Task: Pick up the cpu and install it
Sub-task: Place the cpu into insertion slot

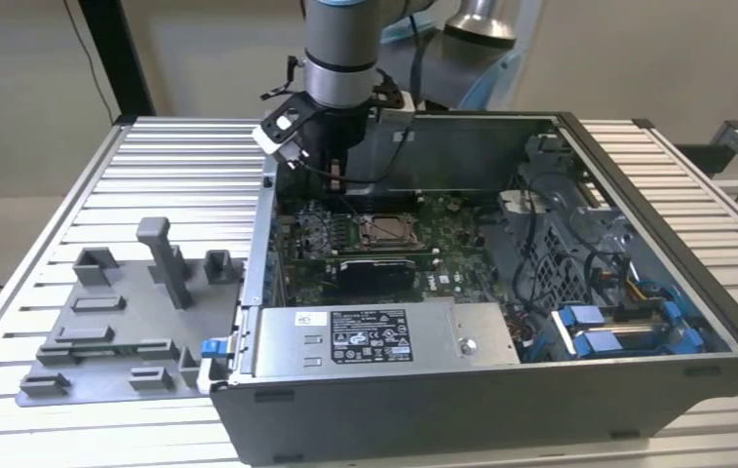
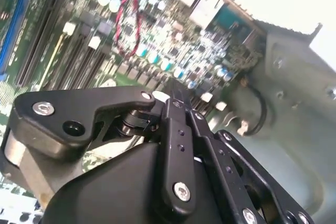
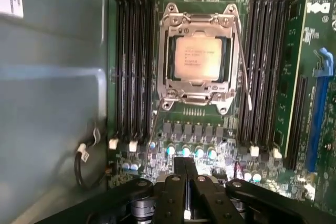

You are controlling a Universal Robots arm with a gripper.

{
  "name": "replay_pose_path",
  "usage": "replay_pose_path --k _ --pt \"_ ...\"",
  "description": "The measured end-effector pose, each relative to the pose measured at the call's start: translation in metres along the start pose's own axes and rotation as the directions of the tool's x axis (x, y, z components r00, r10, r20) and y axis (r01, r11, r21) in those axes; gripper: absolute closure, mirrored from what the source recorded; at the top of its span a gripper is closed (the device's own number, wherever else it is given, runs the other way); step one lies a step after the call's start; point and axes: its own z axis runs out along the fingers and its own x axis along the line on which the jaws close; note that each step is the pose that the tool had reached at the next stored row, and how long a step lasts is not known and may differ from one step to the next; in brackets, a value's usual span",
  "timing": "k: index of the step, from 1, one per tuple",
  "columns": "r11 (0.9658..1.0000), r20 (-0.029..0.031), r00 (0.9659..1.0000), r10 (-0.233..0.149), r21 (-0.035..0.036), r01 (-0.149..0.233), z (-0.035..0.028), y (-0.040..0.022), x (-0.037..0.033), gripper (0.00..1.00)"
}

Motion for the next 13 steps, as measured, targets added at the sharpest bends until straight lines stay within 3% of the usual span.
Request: replay_pose_path --k 1,3,6,9,11,13 --pt "1.0000 -0.0023 1.0000 -0.001 -0.0044 0.001 0.0002 -0.0021 0.0001 1.00" --pt "0.9999 -0.0136 0.9999 -0.002 -0.0129 0.002 0.0009 -0.0092 0.0003 1.00" --pt "0.9999 -0.0182 0.9998 -0.003 -0.0164 0.003 0.0018 -0.0189 0.0007 1.00" --pt "0.9998 -0.0266 0.9996 -0.004 -0.0190 0.004 0.0020 -0.0199 0.0014 1.00" --pt "0.9998 -0.0364 0.9993 -0.005 -0.0215 0.004 0.0021 -0.0200 0.0018 1.00" --pt "0.9997 -0.0529 0.9986 -0.007 -0.0252 0.005 0.0024 -0.0199 0.0025 1.00"
